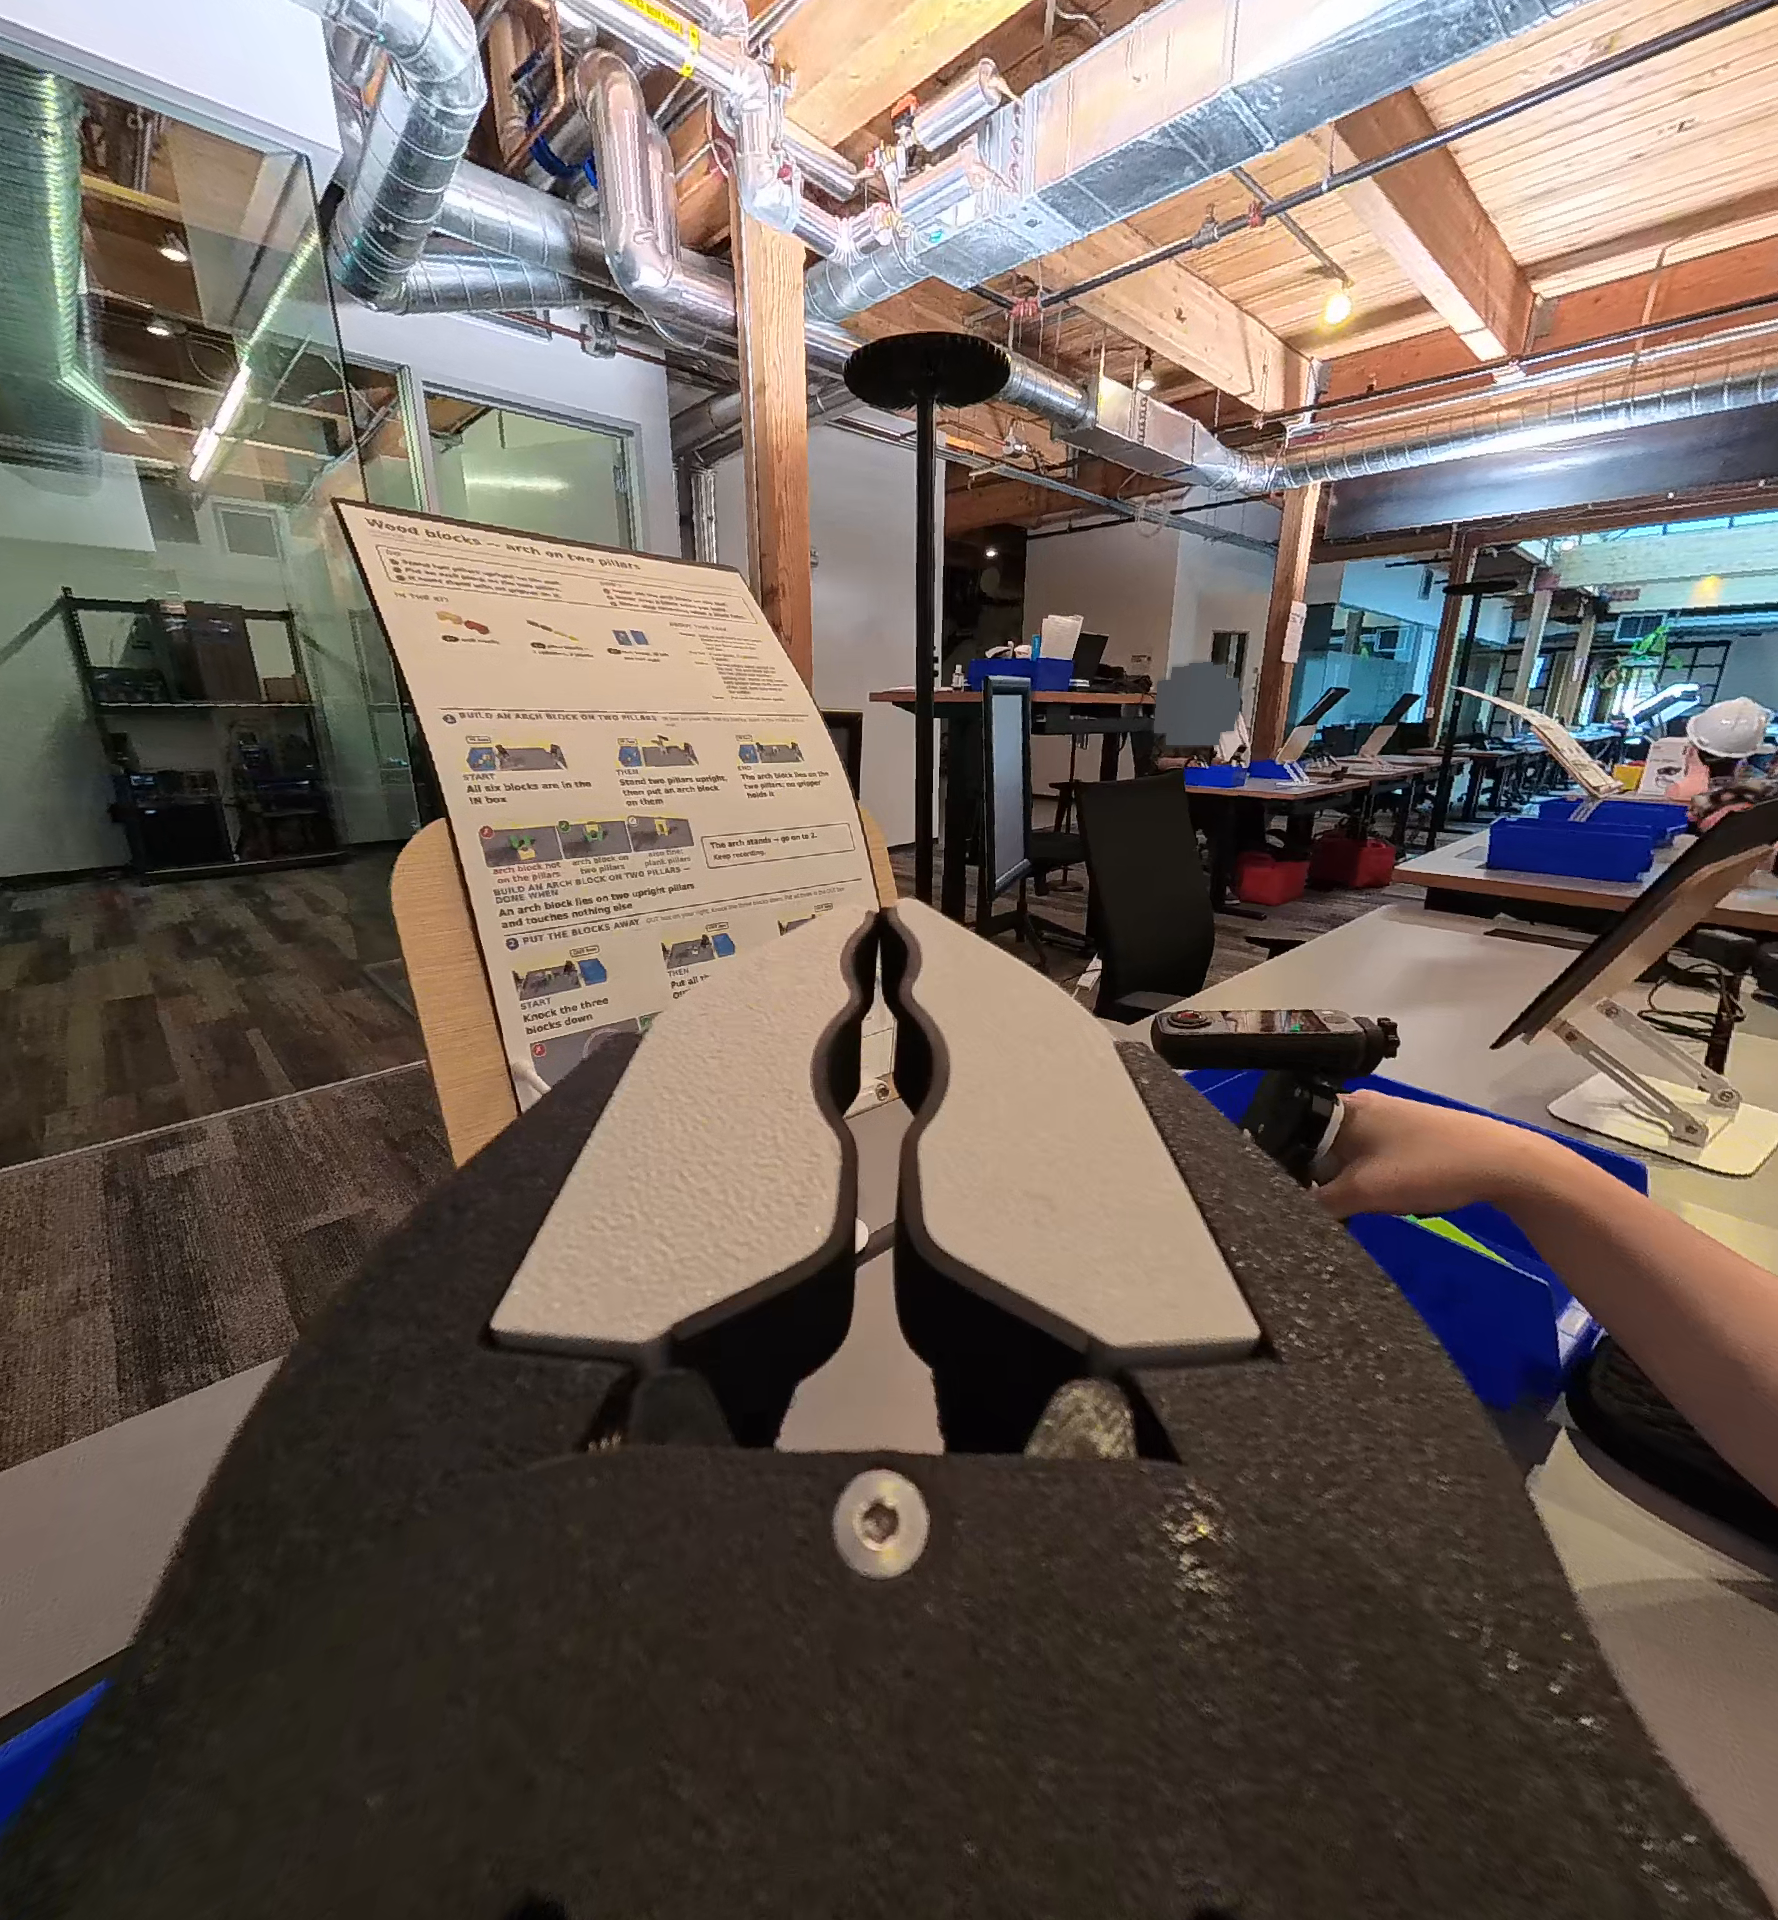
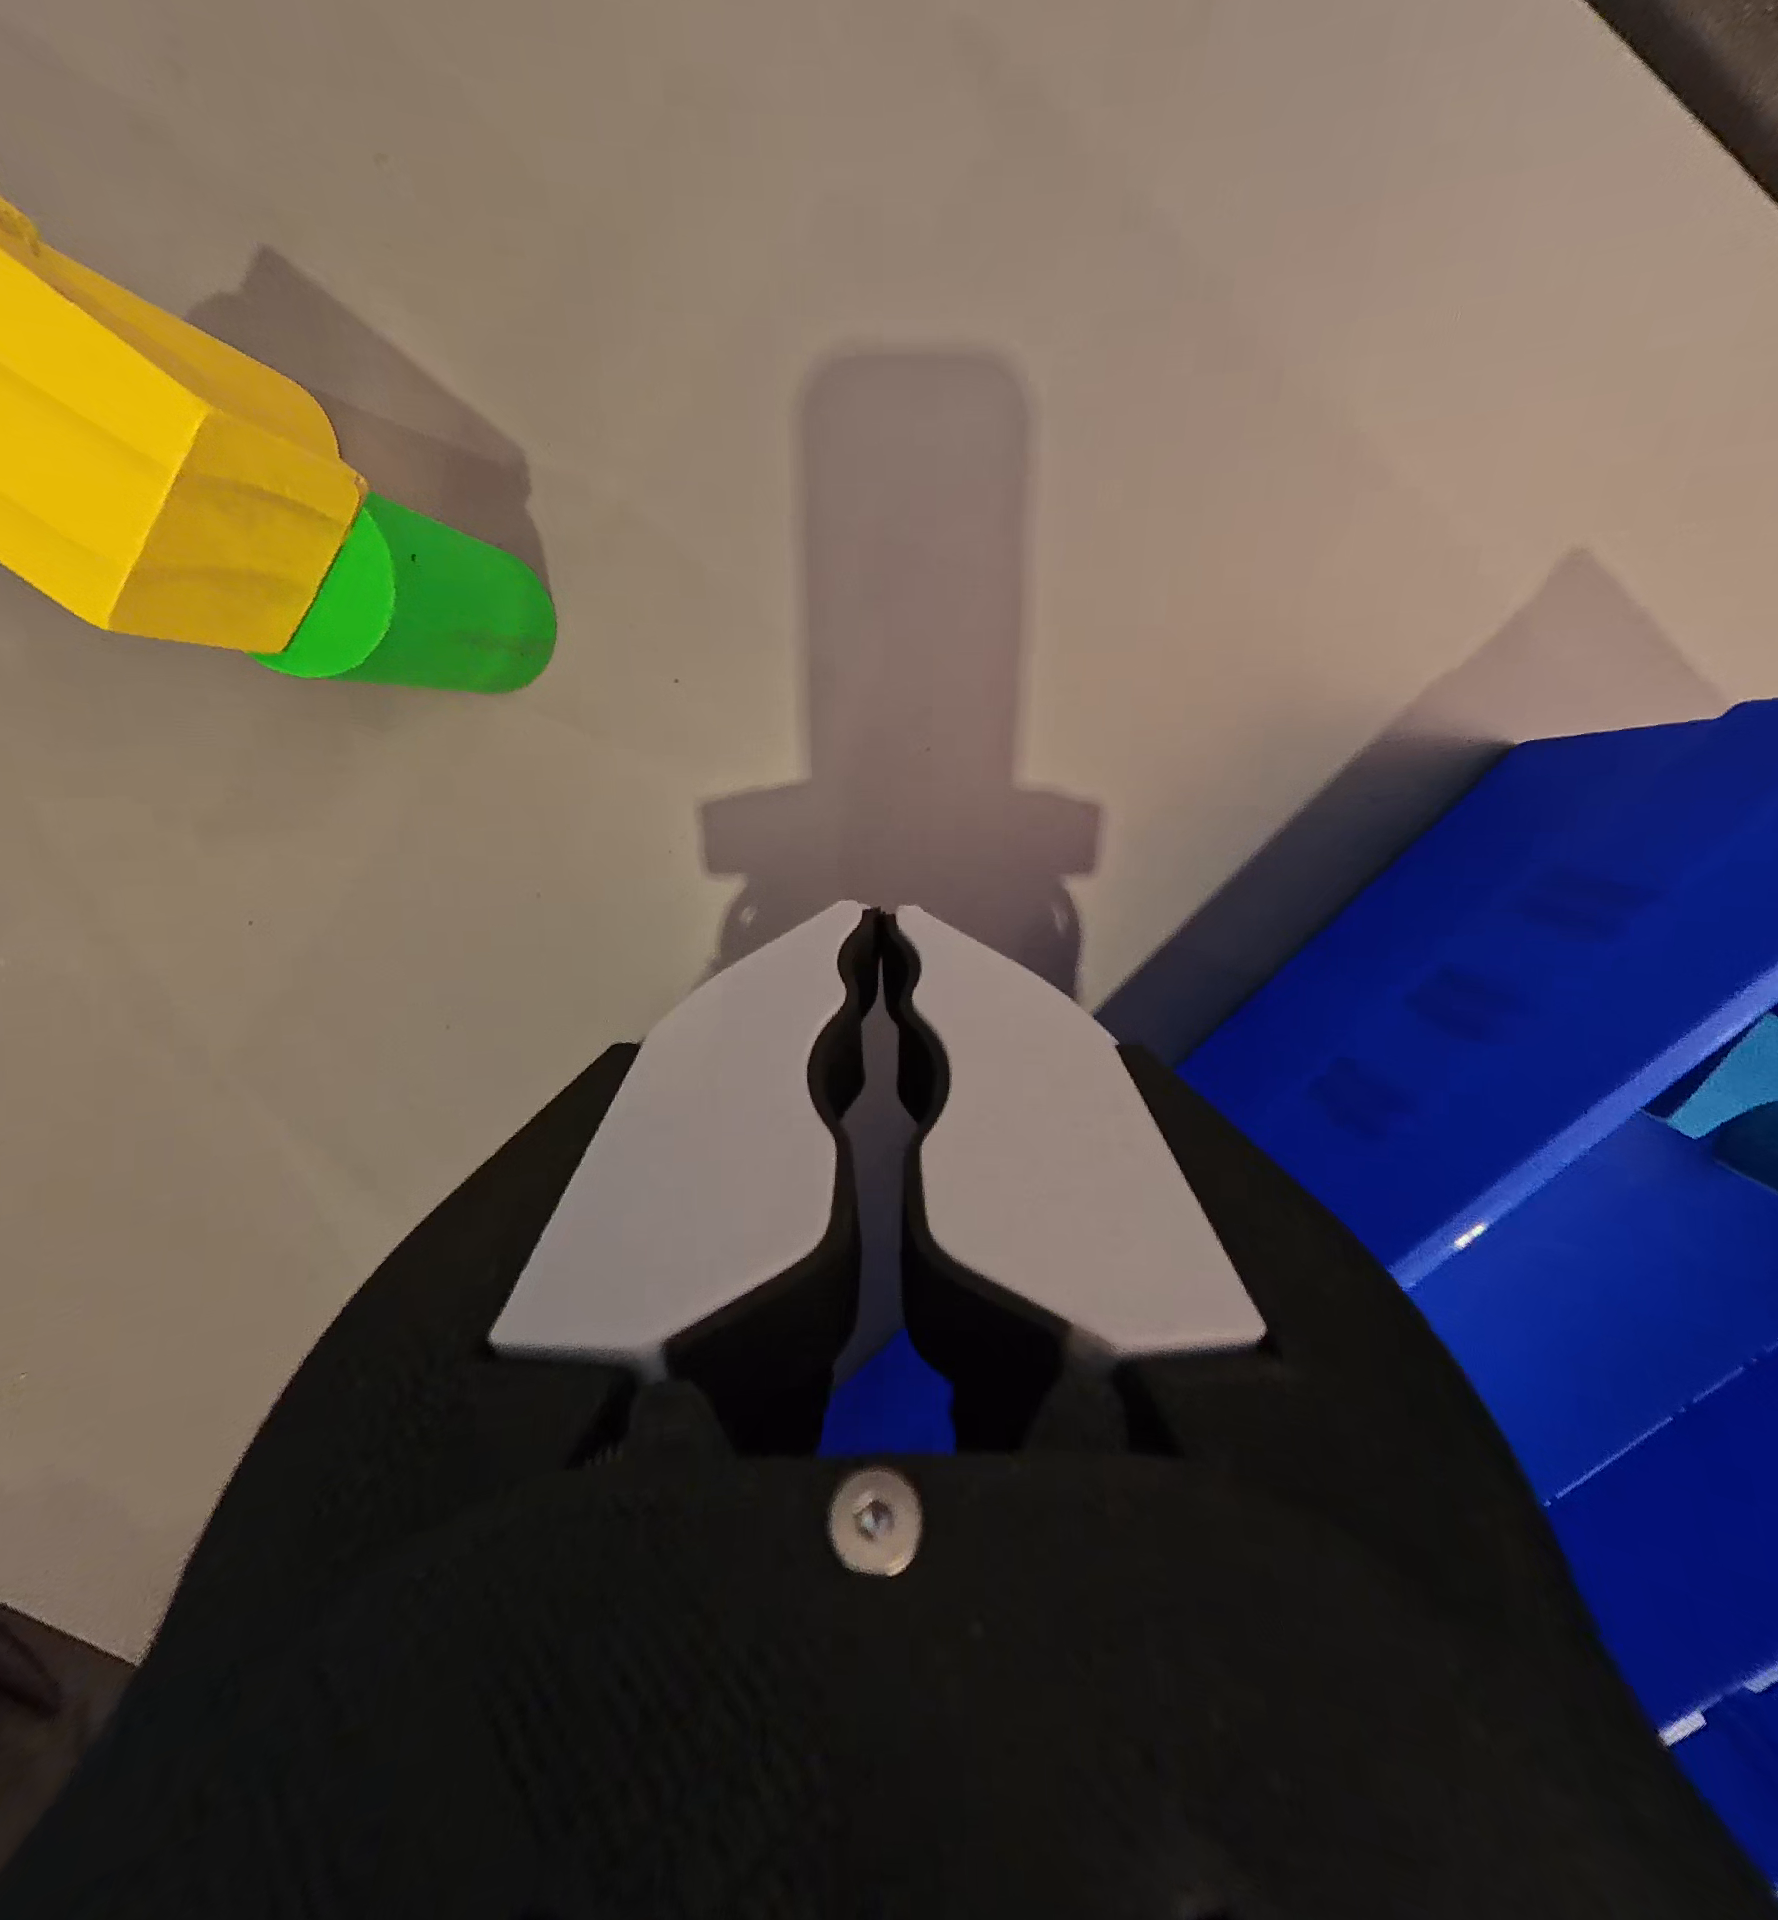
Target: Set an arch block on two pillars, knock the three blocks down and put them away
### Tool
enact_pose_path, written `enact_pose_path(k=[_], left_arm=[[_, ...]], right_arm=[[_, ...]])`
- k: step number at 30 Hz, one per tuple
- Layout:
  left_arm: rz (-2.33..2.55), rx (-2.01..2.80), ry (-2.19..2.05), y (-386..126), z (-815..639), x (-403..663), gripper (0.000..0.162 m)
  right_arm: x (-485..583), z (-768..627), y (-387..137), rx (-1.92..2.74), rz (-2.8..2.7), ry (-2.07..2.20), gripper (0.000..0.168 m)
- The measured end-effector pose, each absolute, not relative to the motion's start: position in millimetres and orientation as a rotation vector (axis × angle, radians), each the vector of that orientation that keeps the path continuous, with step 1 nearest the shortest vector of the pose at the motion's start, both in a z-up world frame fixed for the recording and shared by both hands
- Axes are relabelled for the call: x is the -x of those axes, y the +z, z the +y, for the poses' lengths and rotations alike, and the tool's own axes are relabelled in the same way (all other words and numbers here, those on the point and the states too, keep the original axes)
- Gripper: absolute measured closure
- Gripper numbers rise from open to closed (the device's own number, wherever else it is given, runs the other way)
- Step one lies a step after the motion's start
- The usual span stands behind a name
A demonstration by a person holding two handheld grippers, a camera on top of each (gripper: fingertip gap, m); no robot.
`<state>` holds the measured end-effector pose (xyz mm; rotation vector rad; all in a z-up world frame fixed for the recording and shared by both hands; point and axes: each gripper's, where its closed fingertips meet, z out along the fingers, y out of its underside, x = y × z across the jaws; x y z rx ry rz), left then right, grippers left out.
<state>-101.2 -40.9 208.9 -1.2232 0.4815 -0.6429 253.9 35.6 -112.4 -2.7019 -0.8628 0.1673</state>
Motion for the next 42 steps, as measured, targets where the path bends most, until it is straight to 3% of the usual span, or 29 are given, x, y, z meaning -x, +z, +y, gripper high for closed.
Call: enact_pose_path(k=[42], left_arm=[[0.499,1.227,-0.637,211,-47,100,0.162]], right_arm=[[-263,36,-124,2.766,-0.816,0.139,0.167]])
